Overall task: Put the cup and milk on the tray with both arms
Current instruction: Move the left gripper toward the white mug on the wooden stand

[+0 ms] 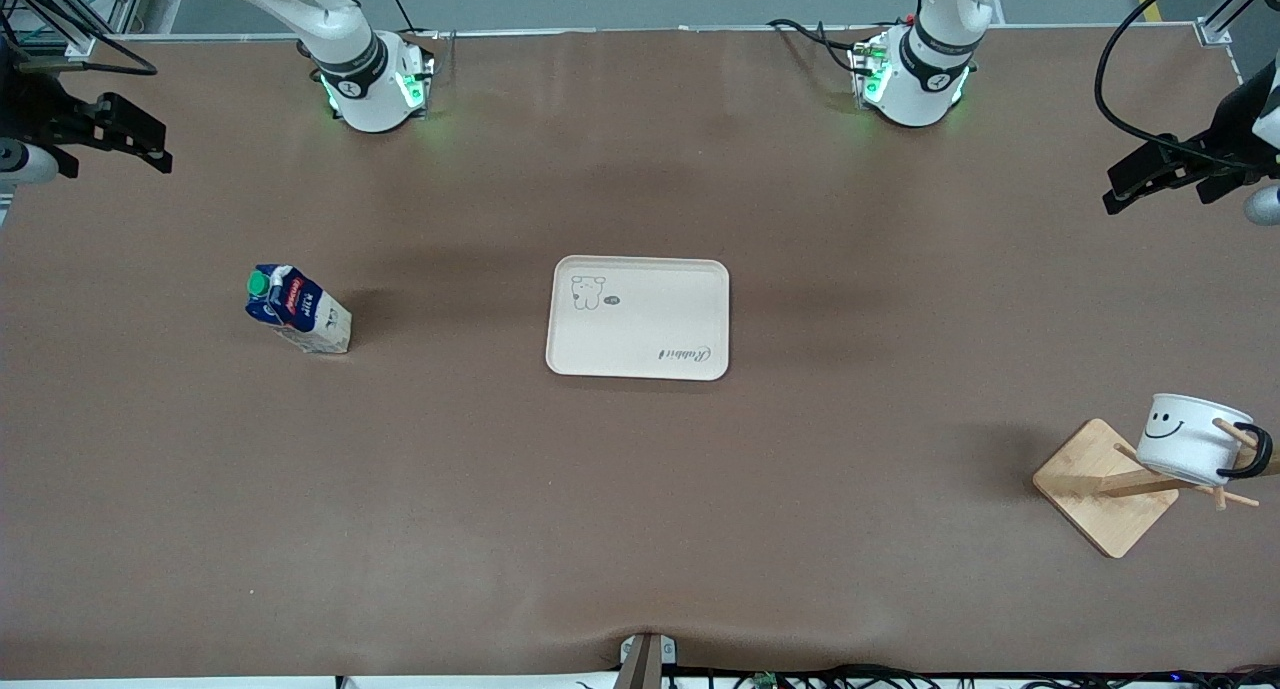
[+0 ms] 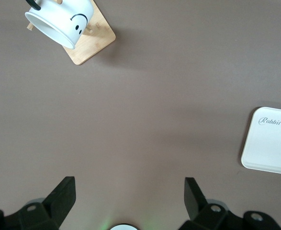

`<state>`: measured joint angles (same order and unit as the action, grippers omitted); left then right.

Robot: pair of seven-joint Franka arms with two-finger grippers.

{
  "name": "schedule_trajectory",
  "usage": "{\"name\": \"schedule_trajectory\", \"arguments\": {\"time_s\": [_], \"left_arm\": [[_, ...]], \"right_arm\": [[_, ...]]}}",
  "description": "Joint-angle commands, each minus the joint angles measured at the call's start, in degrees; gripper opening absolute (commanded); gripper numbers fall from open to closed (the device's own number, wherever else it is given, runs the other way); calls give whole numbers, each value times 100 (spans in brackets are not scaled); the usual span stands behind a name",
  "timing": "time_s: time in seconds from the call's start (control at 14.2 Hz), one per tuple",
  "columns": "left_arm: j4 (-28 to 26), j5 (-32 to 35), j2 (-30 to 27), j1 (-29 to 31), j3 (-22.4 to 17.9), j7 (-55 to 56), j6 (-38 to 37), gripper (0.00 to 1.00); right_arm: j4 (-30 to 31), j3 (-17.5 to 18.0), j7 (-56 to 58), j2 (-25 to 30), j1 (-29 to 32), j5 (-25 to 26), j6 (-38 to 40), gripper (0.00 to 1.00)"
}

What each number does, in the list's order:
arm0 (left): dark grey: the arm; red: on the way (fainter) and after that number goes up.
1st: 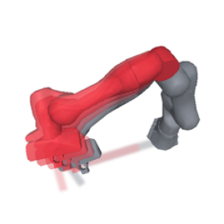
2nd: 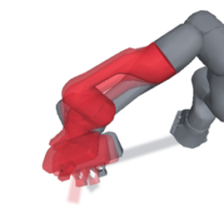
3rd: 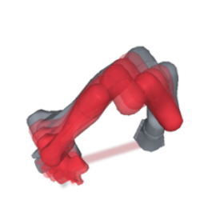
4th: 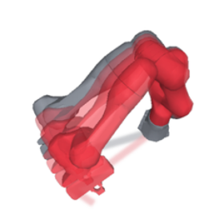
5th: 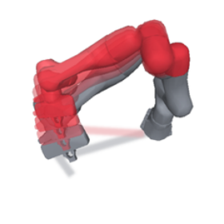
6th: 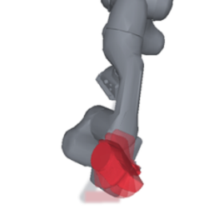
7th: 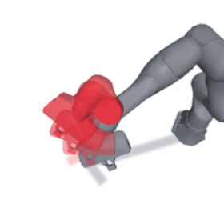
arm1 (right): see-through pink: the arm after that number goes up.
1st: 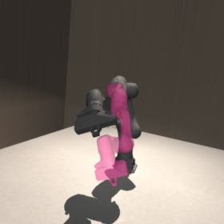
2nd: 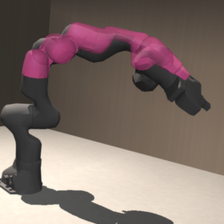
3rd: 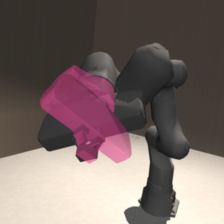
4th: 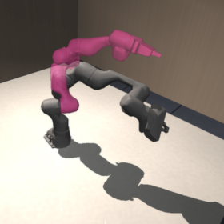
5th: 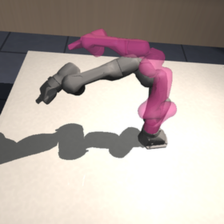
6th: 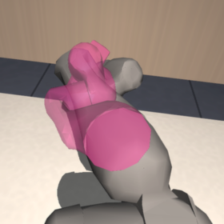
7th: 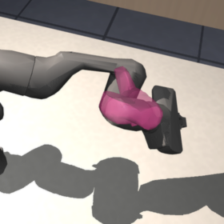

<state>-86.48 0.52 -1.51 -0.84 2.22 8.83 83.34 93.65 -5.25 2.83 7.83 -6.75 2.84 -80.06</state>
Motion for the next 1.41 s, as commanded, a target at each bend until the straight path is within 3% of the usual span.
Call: {"name": "schedule_trajectory", "arguments": {"time_s": [0.0, 0.42, 0.63, 0.92, 1.34], "left_arm": [[43, 1, -51, 5, 16, 21, -107, 100], [79, 1, -25, 136, -81, 39, -55, 100], [-9, -51, -60, 574, -55, 57, 496, 100], [-1052, -534, -121, 1269, -46, 39, 2050, 100], [-2266, -921, -139, 1595, -54, 31, 3977, 100]], "right_arm": [[-31, -3, 51, 0, 33, -100, 17, 100], [-31, -3, 42, 0, 42, -91, 8, 100], [-31, -3, 42, 0, 42, -100, -9, 100], [-31, -3, 42, 0, 51, -91, 8, 100], [-31, -3, 51, 0, 51, -91, 8, 100]]}}
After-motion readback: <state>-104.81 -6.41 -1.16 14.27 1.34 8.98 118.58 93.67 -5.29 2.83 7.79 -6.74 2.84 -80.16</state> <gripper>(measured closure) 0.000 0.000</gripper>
